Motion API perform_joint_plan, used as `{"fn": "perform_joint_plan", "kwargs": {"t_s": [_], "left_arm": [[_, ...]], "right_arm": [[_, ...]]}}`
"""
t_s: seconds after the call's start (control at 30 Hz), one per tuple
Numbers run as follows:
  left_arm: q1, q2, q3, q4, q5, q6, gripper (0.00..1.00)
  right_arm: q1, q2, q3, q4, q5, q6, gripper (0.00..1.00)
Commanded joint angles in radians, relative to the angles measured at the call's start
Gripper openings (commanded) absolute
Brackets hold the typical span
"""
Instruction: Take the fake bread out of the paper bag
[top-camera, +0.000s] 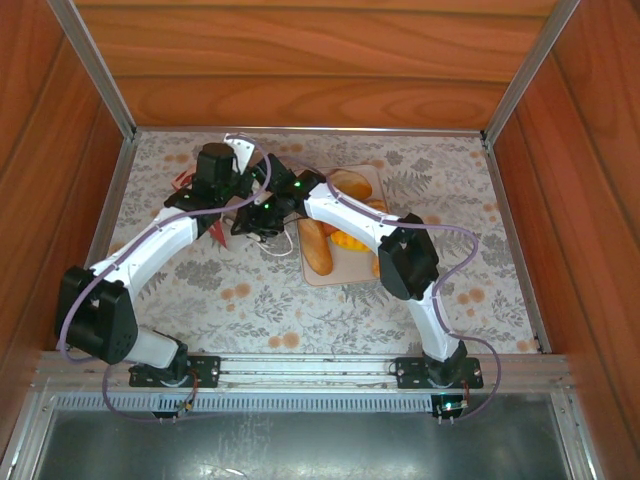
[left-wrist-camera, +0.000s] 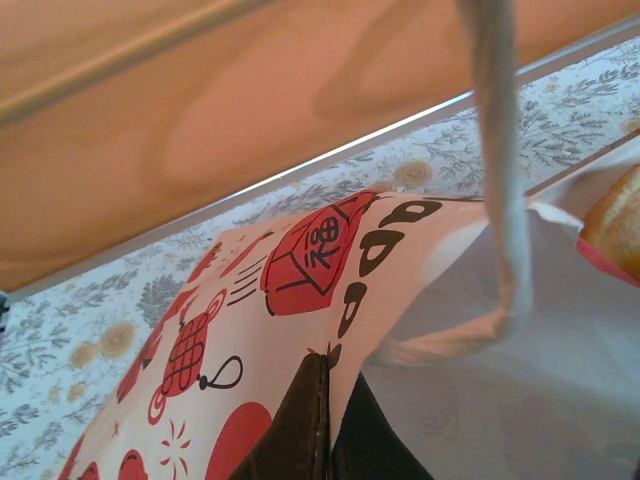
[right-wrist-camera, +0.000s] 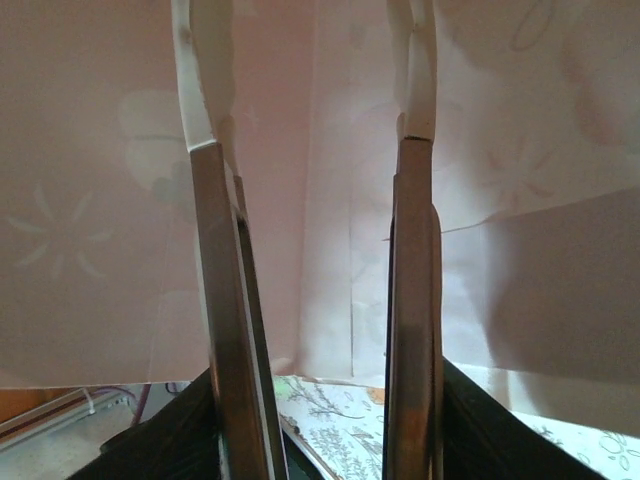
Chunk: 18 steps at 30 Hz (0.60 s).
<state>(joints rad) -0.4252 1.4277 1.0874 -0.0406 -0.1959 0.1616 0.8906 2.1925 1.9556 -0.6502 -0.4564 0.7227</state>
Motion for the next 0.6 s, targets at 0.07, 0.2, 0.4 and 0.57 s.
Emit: {"fn": "perform_joint_plan", "kwargs": {"t_s": [0.07, 0.2, 0.4, 0.57], "left_arm": [[-0.009, -0.067, -0.014, 0.024, 0.029, 0.052, 0.0], [-0.015, -0.083, -0.04, 0.04, 0.028, 0.074, 0.0], [-0.03, -0.087, -0.055, 0.057, 0.008, 0.103, 0.0], [-0.043, -0.083, -0.058, 0.061, 0.029, 0.116, 0.0]], "right_arm": [[-0.023, 0.04, 0.0, 0.066, -0.038, 0.062, 0.51], [-0.033, 0.068, 0.014, 0.049, -0.022, 0.085, 0.52], [-0.041, 0.087, 0.016, 0.034, 0.002, 0.107, 0.53], [-0.047, 0.106, 0.03, 0.073, -0.015, 0.115, 0.53]]}}
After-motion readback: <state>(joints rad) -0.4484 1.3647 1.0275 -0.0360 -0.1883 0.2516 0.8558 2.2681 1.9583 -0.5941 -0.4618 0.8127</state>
